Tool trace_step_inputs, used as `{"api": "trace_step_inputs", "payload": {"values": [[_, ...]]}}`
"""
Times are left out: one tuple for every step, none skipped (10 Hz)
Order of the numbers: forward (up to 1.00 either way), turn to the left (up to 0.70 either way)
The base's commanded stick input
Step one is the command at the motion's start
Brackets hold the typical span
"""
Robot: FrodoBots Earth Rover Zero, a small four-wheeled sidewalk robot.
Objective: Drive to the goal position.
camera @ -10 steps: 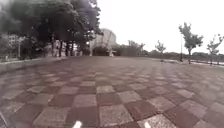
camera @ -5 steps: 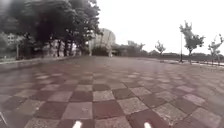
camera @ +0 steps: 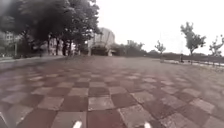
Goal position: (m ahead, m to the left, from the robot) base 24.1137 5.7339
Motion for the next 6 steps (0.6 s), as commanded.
{"api": "trace_step_inputs", "payload": {"values": [[0.50, 0.00], [0.50, 0.00], [0.50, 0.00], [0.50, 0.00], [0.50, 0.00], [0.50, 0.00]]}}
